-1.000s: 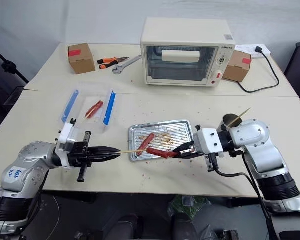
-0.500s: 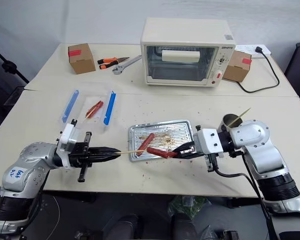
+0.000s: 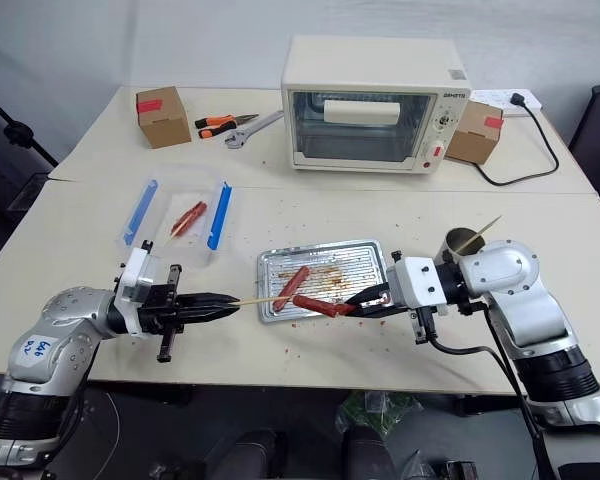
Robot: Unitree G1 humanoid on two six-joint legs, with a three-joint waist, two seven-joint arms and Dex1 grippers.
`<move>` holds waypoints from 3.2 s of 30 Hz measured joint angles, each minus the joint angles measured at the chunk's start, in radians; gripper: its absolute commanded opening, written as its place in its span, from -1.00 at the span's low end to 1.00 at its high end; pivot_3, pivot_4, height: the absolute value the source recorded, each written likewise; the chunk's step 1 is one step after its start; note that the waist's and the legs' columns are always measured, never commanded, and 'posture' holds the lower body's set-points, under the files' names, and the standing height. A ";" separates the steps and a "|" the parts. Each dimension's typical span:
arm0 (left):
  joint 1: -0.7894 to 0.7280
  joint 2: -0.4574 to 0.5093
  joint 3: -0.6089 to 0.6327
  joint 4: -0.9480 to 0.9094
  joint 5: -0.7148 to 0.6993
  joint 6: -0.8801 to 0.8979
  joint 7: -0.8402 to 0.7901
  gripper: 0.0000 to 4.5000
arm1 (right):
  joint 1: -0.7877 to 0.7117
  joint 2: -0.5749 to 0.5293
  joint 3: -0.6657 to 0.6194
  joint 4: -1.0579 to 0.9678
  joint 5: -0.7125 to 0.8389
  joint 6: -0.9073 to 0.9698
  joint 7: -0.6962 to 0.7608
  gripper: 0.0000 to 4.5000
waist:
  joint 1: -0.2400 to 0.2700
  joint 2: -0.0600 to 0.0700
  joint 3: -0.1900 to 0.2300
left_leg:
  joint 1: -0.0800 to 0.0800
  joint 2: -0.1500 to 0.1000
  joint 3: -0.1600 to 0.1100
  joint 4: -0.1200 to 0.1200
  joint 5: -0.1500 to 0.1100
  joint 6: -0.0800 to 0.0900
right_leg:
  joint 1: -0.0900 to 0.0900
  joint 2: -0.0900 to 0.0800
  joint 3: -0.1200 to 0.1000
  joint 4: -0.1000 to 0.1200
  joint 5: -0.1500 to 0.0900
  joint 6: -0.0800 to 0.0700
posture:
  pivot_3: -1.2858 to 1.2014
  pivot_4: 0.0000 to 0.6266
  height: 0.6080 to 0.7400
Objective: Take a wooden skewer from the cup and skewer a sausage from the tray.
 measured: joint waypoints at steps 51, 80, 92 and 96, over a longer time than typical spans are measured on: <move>-0.077 -0.110 -0.127 -0.022 0.041 0.019 0.001 -1.00 | -0.040 0.018 0.032 -0.052 -0.012 0.103 -0.029 -0.90 | 0.001 0.000 0.000 | 0.000 -0.001 0.000 0.001 0.000 0.000 | 0.000 0.000 0.000 0.002 0.000 0.000 | 0.03 -0.52 1.00; -0.058 -0.272 0.314 0.007 -0.018 0.049 0.664 -1.00 | 0.387 0.167 -0.410 -0.288 0.387 0.354 -0.462 0.99 | 0.022 -0.001 0.000 | 0.000 -0.001 0.000 0.003 0.001 -0.001 | 0.001 0.000 0.000 0.003 0.001 0.001 | 0.03 -0.52 1.00; -0.213 -0.342 0.326 0.266 0.120 -0.012 0.962 -0.49 | 0.418 0.317 -0.303 -0.455 0.260 0.168 -0.617 1.00 | 0.025 -0.002 0.000 | 0.000 -0.002 0.001 0.002 0.001 -0.001 | -0.001 0.001 0.000 0.006 0.001 0.001 | 0.03 -0.52 1.00; -0.220 -0.299 0.286 0.280 0.145 -0.034 0.892 0.07 | 0.447 0.298 -0.294 -0.449 0.239 0.150 -0.612 1.00 | 0.025 -0.003 0.000 | 0.000 -0.002 0.000 0.002 0.001 -0.001 | -0.001 0.001 0.000 0.005 0.001 0.001 | 0.03 -0.52 1.00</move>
